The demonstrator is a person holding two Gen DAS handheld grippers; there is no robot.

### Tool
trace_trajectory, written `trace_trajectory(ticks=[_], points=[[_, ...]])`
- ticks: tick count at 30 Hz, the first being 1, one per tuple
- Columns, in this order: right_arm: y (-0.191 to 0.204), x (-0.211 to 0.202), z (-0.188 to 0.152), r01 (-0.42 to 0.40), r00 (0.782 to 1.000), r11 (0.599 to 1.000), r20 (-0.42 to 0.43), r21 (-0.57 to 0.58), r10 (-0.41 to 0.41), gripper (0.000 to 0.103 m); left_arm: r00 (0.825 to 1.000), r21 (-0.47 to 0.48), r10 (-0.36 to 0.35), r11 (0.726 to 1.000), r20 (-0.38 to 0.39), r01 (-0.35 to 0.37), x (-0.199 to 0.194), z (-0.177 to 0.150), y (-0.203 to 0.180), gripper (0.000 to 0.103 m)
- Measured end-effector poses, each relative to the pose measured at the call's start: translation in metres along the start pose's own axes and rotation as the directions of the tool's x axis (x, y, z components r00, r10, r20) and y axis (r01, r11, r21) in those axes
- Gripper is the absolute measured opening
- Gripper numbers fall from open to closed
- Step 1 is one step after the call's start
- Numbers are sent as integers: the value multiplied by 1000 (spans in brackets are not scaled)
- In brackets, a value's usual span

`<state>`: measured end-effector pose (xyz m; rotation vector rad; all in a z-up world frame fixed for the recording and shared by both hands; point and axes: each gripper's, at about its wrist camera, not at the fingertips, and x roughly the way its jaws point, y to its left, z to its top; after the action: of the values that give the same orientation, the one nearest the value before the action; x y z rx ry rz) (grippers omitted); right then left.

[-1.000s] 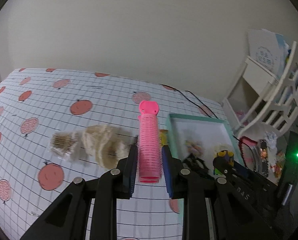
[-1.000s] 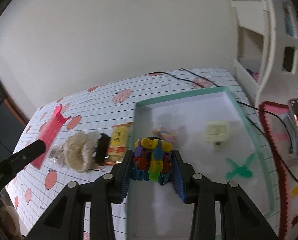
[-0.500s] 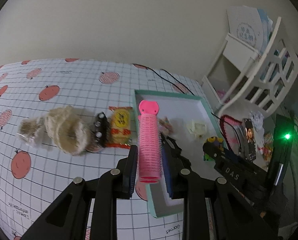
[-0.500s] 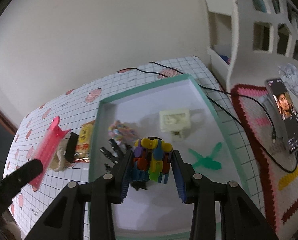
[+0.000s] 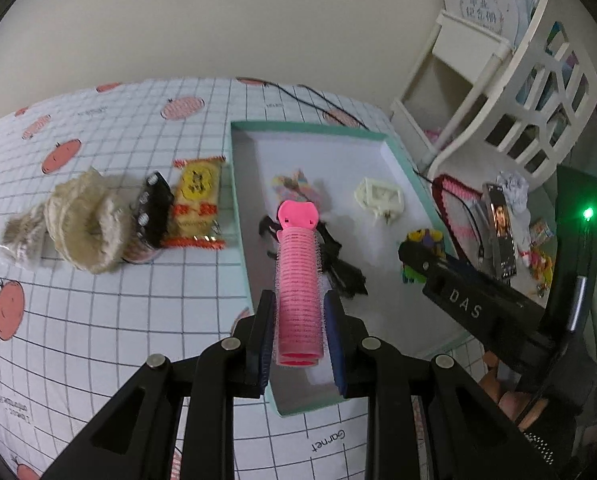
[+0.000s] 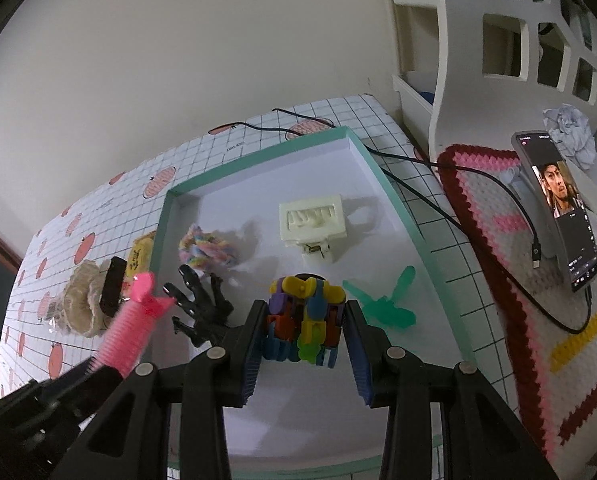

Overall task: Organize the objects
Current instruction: 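Lift and carry the curler with the left tool while the right tool carries the block toy over the tray, then lower and release the block toy from the right tool while the left tool releases the curler in the tray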

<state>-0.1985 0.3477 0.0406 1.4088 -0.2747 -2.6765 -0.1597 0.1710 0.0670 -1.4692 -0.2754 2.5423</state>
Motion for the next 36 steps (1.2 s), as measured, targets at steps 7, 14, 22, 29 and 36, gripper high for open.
trace_trajectory(ticks=[7, 14, 22, 29, 36], points=[[-2, 5, -3, 12, 1000, 1000, -22, 0, -12, 41, 998, 27, 15, 1000, -55, -13, 12, -7, -5, 25], [-5, 11, -7, 25, 998, 1000, -49, -9, -25, 41, 995, 37, 37, 999, -88, -34, 21, -11, -5, 26], [-7, 14, -9, 32, 997, 999, -64, -17, -33, 41, 988, 31, 51, 998, -144, -47, 34, -18, -6, 26], [-7, 14, -9, 38, 997, 999, -66, -22, -39, 41, 987, 48, 56, 998, -151, -49, 35, -19, -8, 26], [-8, 11, -8, 37, 998, 999, -44, -22, -37, 42, 987, 27, 24, 999, -161, -20, 32, -16, -7, 32]])
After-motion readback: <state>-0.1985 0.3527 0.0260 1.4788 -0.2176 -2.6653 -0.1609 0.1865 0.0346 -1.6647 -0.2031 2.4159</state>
